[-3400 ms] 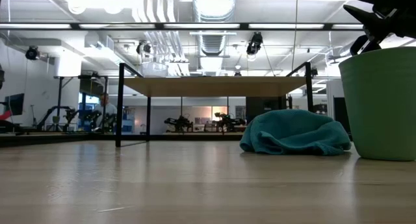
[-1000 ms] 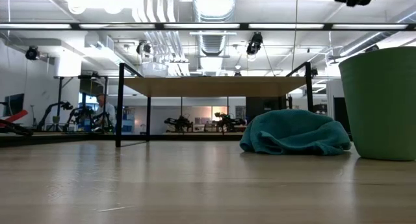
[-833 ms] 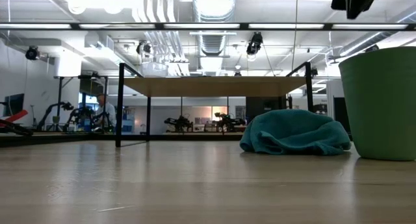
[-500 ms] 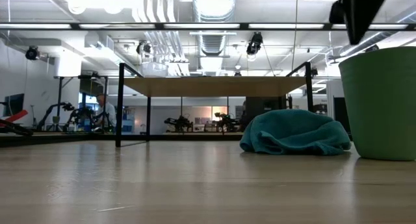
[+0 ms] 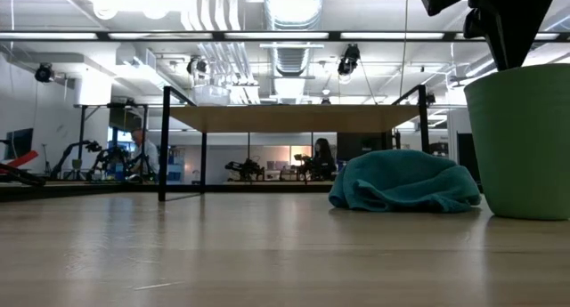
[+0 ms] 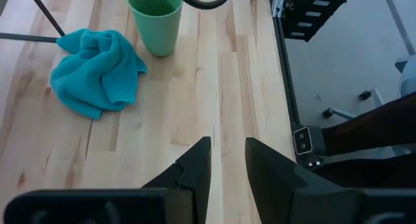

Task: Stack small to large cups/mugs on shelf
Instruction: Put the green cup on the shelf

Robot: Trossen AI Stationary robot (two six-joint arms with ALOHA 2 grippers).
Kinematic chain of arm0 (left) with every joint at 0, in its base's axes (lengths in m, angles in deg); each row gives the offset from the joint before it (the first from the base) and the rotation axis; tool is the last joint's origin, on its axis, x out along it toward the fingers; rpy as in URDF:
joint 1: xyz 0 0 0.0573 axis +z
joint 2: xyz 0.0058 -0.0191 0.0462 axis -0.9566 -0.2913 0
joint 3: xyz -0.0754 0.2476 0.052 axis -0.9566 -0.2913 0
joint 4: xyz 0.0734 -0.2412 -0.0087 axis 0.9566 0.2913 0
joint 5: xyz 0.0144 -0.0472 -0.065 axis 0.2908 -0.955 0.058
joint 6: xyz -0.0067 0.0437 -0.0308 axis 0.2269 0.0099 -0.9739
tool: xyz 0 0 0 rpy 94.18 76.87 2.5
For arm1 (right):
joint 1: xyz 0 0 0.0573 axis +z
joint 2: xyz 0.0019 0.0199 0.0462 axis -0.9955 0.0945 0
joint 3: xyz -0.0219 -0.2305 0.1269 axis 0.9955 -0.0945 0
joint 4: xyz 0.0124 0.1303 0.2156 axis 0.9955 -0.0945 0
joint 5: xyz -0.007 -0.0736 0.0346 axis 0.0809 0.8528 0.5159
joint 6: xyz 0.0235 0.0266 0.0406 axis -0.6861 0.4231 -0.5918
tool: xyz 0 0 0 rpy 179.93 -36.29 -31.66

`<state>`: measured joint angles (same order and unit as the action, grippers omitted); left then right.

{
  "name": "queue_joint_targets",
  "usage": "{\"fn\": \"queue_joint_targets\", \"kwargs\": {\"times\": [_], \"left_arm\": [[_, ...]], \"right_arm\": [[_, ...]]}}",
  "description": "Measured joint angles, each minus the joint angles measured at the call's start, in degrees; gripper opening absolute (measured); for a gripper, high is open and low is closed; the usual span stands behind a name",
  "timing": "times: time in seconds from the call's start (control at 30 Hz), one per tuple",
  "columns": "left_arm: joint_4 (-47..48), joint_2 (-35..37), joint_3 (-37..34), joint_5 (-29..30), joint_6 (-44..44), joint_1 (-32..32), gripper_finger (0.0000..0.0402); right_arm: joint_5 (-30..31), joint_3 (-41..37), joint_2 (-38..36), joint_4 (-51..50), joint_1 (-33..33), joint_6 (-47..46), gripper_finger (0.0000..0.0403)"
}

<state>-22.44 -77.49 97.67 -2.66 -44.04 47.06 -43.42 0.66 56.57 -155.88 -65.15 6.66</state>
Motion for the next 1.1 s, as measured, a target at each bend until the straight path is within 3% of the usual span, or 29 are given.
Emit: {"fn": "queue_joint_targets", "kwargs": {"times": [0.7, 0.87, 1.1], "left_arm": [[-0.04, 0.28, -0.02, 0.04, 0.04, 0.00, 0.0081], [-0.04, 0.87, -0.02, 0.04, 0.04, 0.00, 0.0081], [-0.04, 1.43, -0.02, 0.07, 0.03, 0.01, 0.0081]], "right_arm": [[-1.84, -9.46, 0.42, 6.87, -0.36, -0.42, 0.0139], [-1.83, -10.95, 0.42, 8.00, -0.36, -0.01, 0.0104], [-1.80, -7.60, 0.24, 8.07, -0.36, 1.21, 0.0017]]}}
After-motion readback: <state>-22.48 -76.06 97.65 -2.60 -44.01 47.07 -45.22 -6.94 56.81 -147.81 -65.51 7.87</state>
